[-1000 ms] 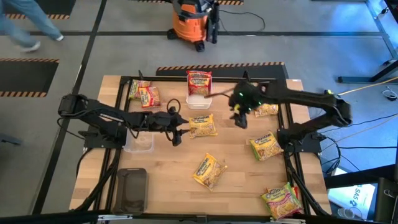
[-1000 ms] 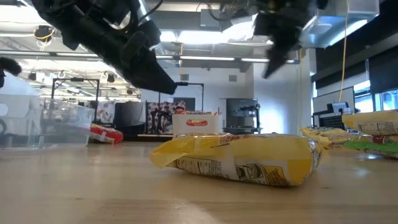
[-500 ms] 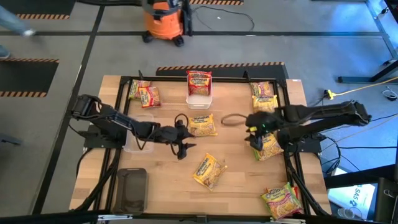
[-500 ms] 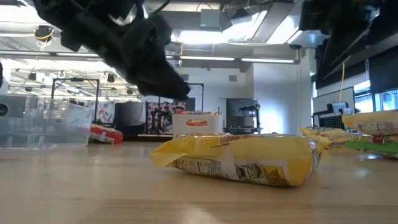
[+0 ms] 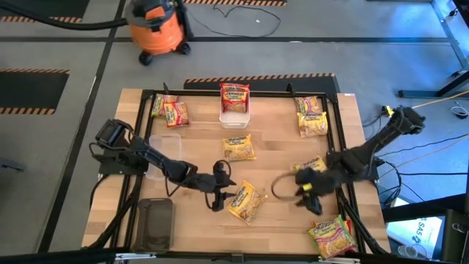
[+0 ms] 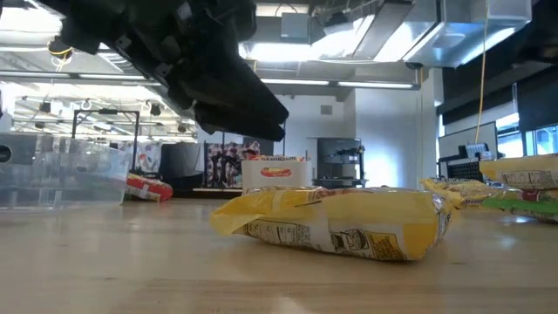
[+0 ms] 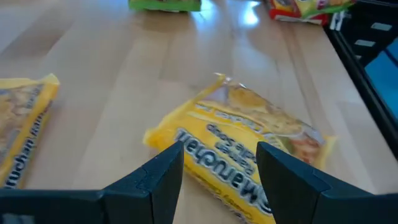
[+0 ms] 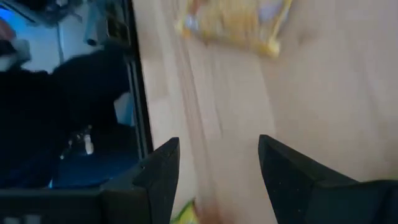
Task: Sort Maruchan noodles
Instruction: Move the green noodle pack to the middle right of the table
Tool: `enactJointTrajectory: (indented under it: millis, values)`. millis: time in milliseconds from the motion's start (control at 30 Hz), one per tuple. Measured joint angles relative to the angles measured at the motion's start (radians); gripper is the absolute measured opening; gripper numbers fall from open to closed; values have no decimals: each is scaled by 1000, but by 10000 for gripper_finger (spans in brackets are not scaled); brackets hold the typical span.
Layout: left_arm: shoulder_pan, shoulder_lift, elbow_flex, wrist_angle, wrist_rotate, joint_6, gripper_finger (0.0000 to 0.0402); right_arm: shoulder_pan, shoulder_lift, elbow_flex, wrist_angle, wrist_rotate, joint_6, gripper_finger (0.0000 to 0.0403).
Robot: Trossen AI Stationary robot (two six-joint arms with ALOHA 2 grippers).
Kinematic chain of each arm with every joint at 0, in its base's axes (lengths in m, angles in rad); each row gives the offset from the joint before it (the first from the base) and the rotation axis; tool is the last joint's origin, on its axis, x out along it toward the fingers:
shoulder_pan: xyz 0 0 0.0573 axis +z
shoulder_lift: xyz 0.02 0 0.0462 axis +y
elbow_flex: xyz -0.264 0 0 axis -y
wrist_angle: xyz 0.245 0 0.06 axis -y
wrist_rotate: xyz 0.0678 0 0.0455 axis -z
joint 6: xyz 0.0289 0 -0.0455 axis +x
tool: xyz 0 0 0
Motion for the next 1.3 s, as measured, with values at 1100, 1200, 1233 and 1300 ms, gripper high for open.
enactJointTrajectory:
  millis: [1100, 1200, 1233, 1300]
  values:
    - [-138, 7, 3, 34, -151, -157, 196, 345, 494, 99, 240, -508, 773, 28]
    - [-138, 7, 3, 34, -151, -157, 196, 318, 505, 99, 234, -453, 701, 29]
    - [-138, 7, 3, 33, -152, -157, 196, 307, 505, 99, 236, -417, 678, 27]
    - [-138, 7, 3, 33, -154, -154, 196, 278, 504, 99, 233, -358, 629, 24]
